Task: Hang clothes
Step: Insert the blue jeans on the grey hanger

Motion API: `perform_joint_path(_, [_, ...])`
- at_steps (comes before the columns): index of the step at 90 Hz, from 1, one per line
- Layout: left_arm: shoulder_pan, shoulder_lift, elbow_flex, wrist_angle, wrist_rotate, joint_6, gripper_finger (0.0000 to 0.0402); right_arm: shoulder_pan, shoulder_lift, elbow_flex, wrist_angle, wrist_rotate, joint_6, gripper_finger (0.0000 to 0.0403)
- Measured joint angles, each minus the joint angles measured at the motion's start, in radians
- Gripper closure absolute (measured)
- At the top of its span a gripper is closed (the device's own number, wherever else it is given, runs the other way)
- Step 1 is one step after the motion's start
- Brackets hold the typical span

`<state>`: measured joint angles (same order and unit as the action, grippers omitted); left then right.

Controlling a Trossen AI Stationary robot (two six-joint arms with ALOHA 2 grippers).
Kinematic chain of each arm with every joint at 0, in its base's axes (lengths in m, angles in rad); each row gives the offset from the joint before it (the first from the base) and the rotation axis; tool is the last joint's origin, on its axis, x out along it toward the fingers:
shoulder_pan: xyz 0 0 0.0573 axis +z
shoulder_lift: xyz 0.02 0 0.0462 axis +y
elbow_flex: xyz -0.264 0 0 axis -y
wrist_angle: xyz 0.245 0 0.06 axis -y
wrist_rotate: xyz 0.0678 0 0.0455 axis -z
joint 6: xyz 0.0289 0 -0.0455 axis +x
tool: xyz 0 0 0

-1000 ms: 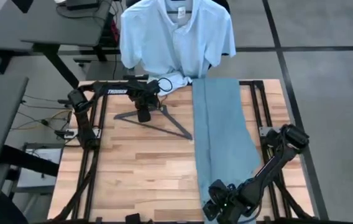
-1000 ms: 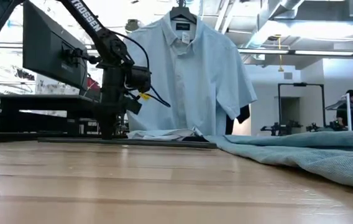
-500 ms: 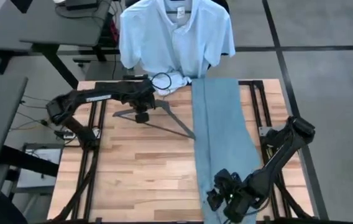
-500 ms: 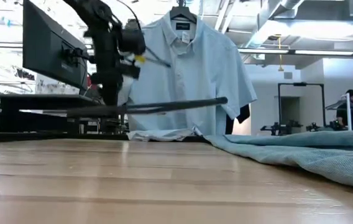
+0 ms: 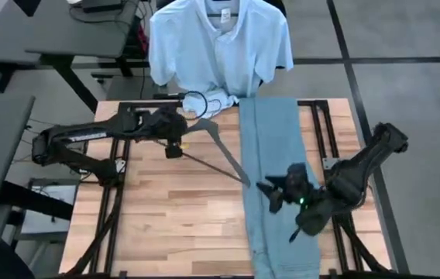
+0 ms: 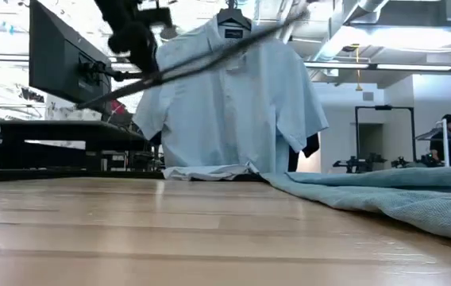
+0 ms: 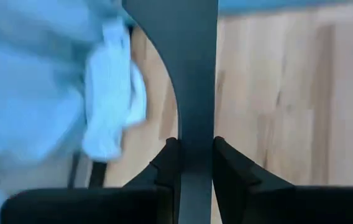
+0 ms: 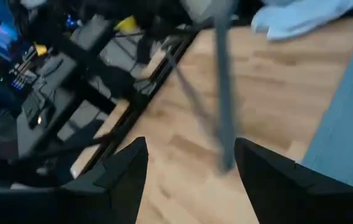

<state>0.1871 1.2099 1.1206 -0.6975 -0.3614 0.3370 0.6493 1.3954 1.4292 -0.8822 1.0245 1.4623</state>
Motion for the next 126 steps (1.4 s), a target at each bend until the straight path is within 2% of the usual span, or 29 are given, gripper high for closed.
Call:
perform_joint_path(11, [-0.090, -0.009, 0.000, 0.041, -0.037, -0.005, 0.0360, -0.081, -0.021, 0.000, -0.006, -0.012, -0.032, 0.0175])
perform_joint_path(27, [-0.185, -0.010, 0.000, 0.102, -0.078, -0.022, 0.0360, -0.203, -0.027, 0.000, -0.009, -0.154, -0.082, 0.0175])
perform_joint_path(54, [-0.235, -0.010, 0.000, 0.192, -0.091, -0.028, 0.0360, -0.369, 0.068, -0.001, 0.304, -0.411, -0.369, 0.0175])
perform_joint_path(84, [-0.231, -0.010, 0.001, 0.173, -0.097, -0.028, 0.0360, -0.438, 0.116, -0.001, 0.478, -0.484, -0.469, 0.0175])
perform_joint_path(100, [-0.231, -0.010, 0.001, 0.175, -0.097, -0.036, 0.0360, -0.466, 0.128, -0.001, 0.477, -0.512, -0.471, 0.0177])
perform_joint_path(115, [-0.231, -0.010, 0.001, 0.172, -0.097, -0.044, 0.0360, -0.485, 0.167, -0.001, 0.482, -0.557, -0.479, 0.0206])
perform_joint_path(126, [-0.231, -0.010, 0.001, 0.173, -0.097, -0.055, 0.0360, -0.487, 0.166, -0.001, 0.498, -0.558, -0.533, 0.0273])
